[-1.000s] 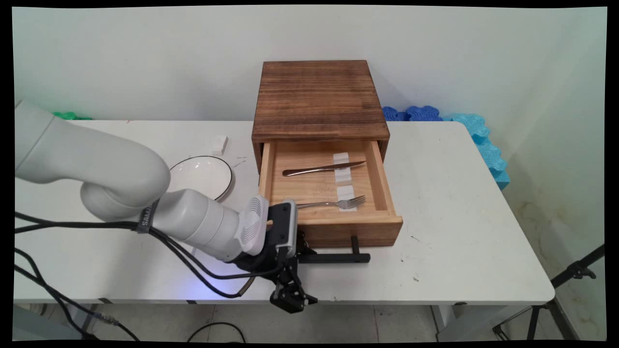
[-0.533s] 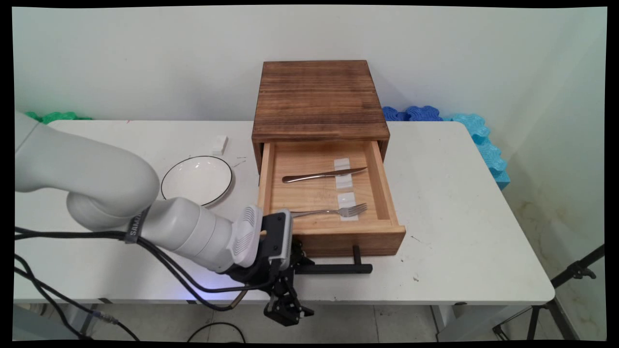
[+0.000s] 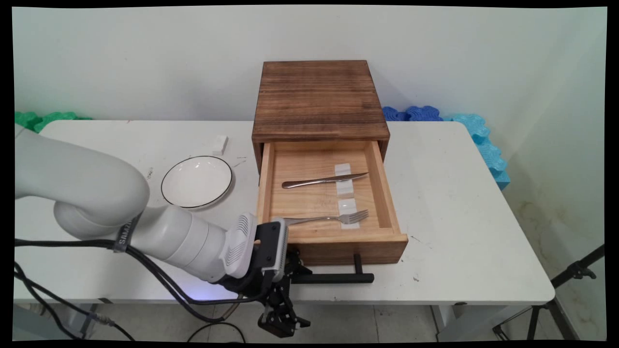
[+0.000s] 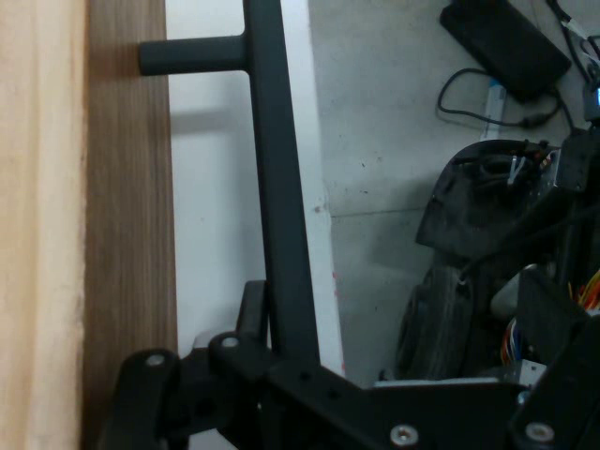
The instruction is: Open the drawer
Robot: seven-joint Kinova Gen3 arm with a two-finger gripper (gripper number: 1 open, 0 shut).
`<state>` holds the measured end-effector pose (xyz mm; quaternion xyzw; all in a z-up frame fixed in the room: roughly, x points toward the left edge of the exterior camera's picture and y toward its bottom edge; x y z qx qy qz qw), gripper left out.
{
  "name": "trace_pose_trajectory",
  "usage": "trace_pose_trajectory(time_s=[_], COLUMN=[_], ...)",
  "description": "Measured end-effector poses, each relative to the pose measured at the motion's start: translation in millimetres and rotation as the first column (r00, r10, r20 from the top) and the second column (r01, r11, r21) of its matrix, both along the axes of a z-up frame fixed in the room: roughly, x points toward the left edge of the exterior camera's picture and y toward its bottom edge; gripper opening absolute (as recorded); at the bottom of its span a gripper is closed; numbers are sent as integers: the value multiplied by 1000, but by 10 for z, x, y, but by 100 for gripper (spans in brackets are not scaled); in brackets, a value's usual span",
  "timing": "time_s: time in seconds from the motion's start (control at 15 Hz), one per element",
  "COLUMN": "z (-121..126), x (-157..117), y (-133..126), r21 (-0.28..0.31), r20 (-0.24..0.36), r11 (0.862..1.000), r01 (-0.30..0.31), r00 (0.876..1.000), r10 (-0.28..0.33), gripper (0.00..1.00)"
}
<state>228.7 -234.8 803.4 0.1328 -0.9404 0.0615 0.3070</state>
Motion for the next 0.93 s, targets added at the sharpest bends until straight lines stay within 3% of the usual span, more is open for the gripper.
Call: trace_pose_trajectory(time_s=[0.93], z=[117], x=[-2], y=[131], r21=[-22], r20=[-26], r11=[999], r01=[45], r00=[999], r10=[-46], gripper=[100])
